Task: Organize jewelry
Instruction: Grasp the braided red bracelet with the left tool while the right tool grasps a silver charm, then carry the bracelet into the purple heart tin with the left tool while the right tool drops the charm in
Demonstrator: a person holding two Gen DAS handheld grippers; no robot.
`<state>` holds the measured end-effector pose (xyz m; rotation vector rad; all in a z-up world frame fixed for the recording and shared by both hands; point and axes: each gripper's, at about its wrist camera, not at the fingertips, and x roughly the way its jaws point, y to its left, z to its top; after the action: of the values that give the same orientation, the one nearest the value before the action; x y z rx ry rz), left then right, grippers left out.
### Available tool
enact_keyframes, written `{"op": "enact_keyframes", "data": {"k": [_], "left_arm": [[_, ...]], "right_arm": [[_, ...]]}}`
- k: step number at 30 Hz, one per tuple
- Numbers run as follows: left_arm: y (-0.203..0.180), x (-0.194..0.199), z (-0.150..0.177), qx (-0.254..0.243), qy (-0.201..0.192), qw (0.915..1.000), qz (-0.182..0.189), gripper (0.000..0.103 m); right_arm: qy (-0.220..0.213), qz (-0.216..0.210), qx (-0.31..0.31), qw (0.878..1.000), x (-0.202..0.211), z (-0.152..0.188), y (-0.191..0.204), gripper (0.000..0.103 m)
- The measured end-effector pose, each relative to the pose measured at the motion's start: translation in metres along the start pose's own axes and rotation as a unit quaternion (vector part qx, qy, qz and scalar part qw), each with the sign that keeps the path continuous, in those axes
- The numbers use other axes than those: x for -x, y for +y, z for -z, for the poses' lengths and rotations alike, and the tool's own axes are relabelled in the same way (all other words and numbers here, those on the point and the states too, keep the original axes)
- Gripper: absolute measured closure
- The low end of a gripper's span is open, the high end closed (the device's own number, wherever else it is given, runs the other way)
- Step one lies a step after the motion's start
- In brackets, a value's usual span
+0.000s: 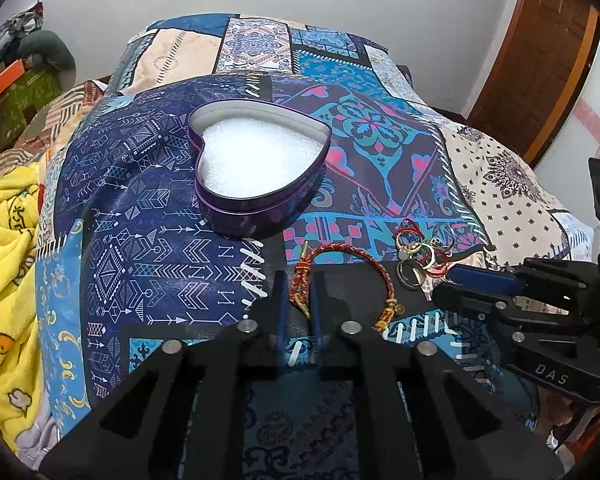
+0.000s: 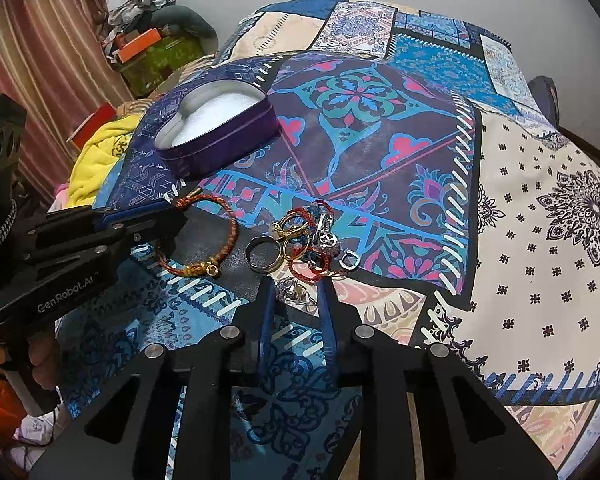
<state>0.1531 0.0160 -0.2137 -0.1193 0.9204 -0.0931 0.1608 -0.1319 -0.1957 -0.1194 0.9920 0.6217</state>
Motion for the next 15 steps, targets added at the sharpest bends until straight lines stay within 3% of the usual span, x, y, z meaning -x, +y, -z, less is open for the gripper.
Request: {"op": "enact_keyframes", "data": {"k": [6,7,15], "left_arm": [[-0.002,0.005,0.002,-0.001,0.0,1.0,0.005,0.096],[-0.003,0.007,0.002,-0.002,-0.002,1.0,0.004,0.096],[-0.007,0.035,0.0,-0.007,-0.031,0.9995,0.0,0.096]], "right_arm": [[-0.002,-0.001,-0.002,1.0,0.004,-0.001,0.0,0.088],[-0.003,-0.001,-0.001,1.0,0.005,-0.001,0.001,0.095],[-0.018,0.009,0.004,1.0,0.023,-0.003,0.006,0.095]]}}
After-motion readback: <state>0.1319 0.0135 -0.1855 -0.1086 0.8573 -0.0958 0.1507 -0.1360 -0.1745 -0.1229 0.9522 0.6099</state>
